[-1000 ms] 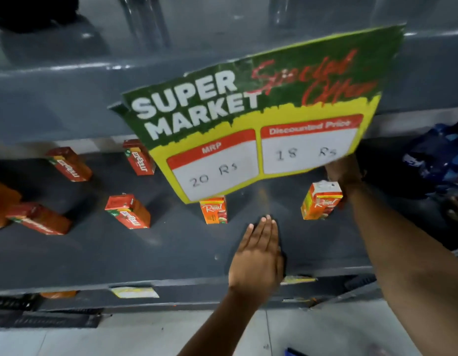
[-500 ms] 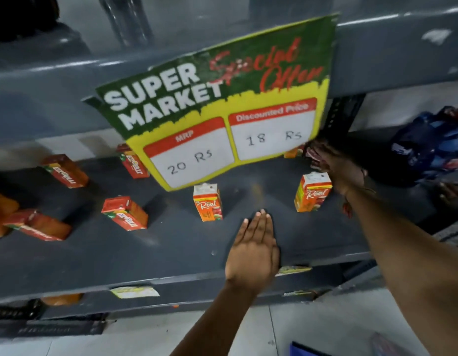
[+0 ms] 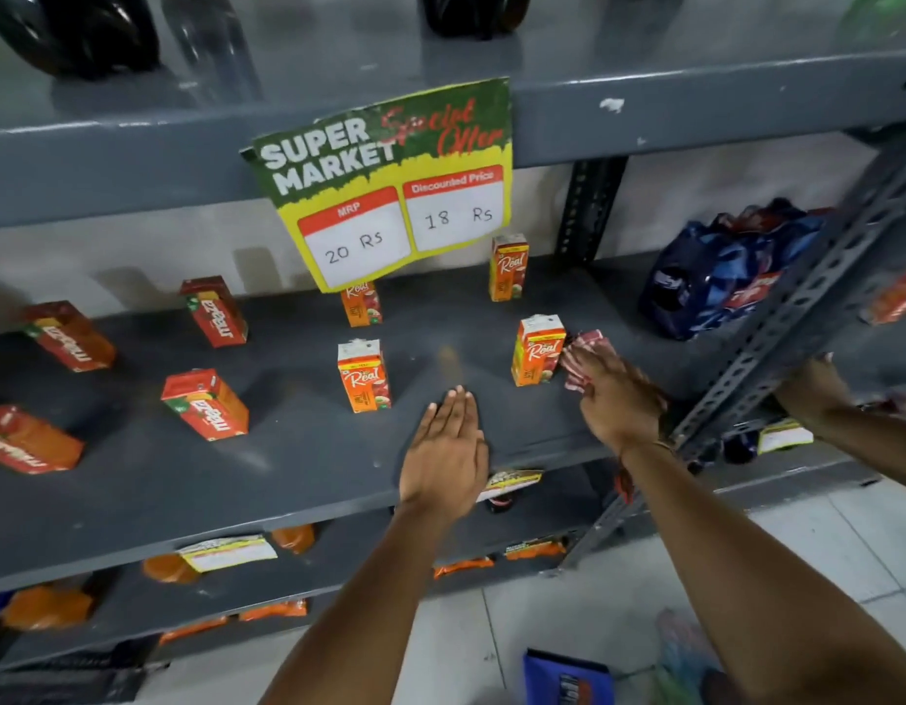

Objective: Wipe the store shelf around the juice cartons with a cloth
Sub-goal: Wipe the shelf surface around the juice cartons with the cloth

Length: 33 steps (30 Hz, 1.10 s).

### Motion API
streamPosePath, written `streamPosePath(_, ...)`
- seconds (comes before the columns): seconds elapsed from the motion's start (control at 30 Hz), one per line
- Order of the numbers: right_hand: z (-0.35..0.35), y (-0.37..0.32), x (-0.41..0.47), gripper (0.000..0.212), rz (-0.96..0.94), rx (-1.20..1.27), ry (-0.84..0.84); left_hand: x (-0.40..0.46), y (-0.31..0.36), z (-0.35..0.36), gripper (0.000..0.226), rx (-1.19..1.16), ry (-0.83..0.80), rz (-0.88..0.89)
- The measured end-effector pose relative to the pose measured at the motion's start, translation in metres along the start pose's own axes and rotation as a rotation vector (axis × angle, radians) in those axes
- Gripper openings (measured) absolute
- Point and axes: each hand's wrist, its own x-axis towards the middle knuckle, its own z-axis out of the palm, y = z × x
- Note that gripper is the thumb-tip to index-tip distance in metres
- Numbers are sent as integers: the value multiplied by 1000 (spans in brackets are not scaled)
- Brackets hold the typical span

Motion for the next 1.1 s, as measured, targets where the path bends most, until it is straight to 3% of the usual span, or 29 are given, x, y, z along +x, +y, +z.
streamPosePath(0.4, 11, -10, -79, 65, -128, -11, 138, 1, -2, -1, 57, -3, -25, 10)
streamPosePath(0.63, 6, -39, -105, 60, -209, -12, -7, -3, -5, -7, 56, 0, -47, 32)
streamPosePath(0.83, -14, -57, -117, 64, -469, 164, -309, -33, -30, -14, 56, 38, 11, 35)
streamPosePath(1.1, -8, -112, -99, 71, -428, 341, -96, -72, -74, -29, 55, 62, 59, -98)
